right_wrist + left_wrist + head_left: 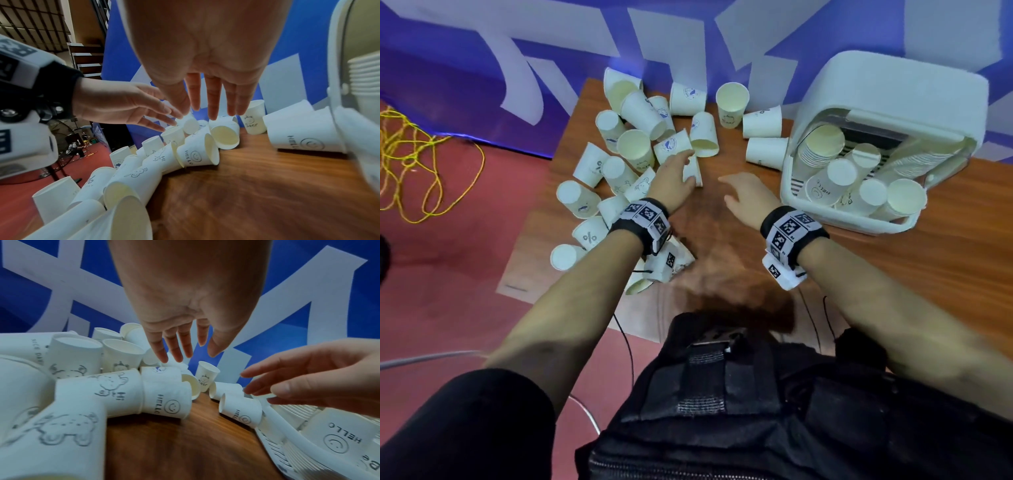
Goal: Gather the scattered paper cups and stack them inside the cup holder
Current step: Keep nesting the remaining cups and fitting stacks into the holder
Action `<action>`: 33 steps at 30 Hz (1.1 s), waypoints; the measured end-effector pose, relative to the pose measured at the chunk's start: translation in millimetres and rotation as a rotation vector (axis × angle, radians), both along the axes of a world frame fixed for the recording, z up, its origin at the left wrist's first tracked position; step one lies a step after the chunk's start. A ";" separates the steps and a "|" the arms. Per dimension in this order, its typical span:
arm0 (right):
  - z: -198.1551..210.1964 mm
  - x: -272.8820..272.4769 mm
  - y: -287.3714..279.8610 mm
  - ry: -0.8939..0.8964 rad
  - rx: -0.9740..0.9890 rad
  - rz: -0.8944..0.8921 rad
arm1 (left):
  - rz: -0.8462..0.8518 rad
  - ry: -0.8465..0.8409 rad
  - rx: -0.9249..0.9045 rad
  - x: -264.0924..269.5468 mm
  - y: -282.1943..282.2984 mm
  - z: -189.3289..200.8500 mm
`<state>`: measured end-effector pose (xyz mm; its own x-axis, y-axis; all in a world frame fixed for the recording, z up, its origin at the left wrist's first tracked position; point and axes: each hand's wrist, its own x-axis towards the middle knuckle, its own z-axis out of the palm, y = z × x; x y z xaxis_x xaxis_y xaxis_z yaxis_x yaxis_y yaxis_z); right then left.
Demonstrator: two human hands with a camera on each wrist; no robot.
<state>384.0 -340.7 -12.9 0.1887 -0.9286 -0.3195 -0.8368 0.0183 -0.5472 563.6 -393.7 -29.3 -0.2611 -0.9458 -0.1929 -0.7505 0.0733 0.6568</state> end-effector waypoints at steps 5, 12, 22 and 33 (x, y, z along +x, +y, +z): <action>-2.8 29.6 -6.4 -0.004 0.077 0.003 | 0.068 -0.016 0.064 32.1 -7.9 -8.7; -13.8 47.3 -28.5 0.020 0.179 -0.020 | 0.094 -0.040 0.173 43.5 -27.7 -25.0; -29.4 59.6 -54.4 -0.005 0.264 -0.117 | 0.068 -0.181 0.171 45.3 -47.9 -44.8; -32.1 47.0 -45.5 -0.150 0.205 -0.285 | 0.033 -0.192 0.166 27.3 -46.7 -37.7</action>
<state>431.0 -386.2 -45.1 -0.0095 -0.8703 -0.4925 -0.6934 0.3606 -0.6239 590.9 -440.4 -67.1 -0.1746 -0.9043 -0.3895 -0.8629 -0.0500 0.5029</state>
